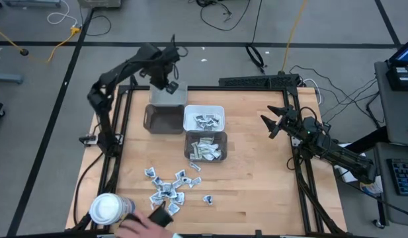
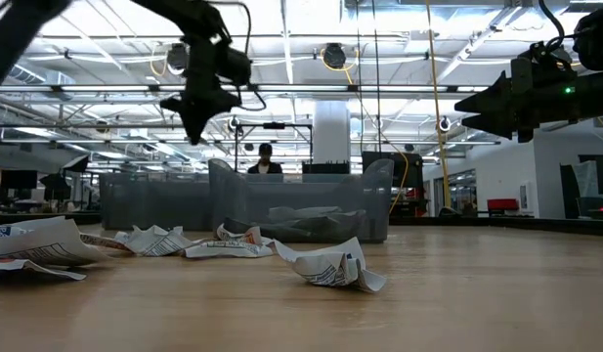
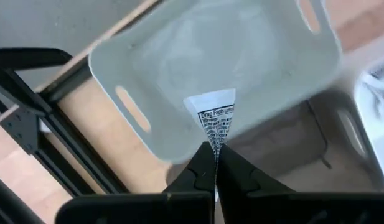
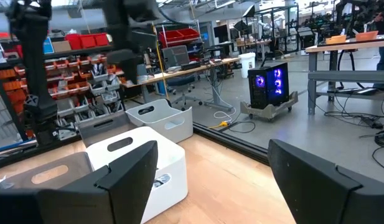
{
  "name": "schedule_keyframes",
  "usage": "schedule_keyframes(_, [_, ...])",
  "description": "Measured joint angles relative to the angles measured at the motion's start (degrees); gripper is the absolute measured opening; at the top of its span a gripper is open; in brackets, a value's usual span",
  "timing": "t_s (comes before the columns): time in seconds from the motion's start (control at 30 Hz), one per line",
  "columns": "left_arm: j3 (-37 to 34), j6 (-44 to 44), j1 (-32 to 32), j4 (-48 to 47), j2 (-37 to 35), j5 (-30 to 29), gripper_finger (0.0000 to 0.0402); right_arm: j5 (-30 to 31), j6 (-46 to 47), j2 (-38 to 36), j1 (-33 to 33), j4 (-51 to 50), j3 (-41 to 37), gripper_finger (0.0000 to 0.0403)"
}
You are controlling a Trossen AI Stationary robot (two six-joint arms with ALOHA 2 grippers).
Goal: Pick & Place First Aid Supplies
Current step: Put the orange ointment pack into the gray bin
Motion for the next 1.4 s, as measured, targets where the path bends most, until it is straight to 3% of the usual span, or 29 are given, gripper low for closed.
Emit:
schedule_keyframes(0.4, [0.26, 0.58, 0.62, 8.30, 12.67, -3.37, 0.0001, -0.02, 0.00, 0.00, 0.00, 0.04, -0.01, 0.0297])
schedule_keyframes(0.67, [0.22, 0.65, 0.58, 8.85, 15.97, 0.04, 0.0008, -0.02, 0.00, 0.00, 0.02, 0.04, 0.00, 0.0297])
schedule_keyframes(0.8, [0.22, 1.30, 0.58, 9.68, 15.97, 0.00, 0.0060, -0.02, 0.00, 0.00, 0.01, 0.04, 0.01, 0.0297])
schedule_keyframes(1.13, [0.19, 1.68, 0.61, 6.68, 14.58, -2.98, 0.0244, -0.02, 0.00, 0.00, 0.02, 0.07, -0.01, 0.0297])
schedule_keyframes(1.27, [0.19, 5.21, -0.81, 4.81, 9.10, -3.06, 0.0287, -0.02, 0.00, -0.01, 0.01, 0.07, 0.00, 0.0297])
schedule_keyframes(1.4, [0.20, 14.07, -4.24, 1.77, 3.25, -3.48, 0.0309, -0.04, 0.00, -0.02, 0.02, 0.07, 0.00, 0.0297])
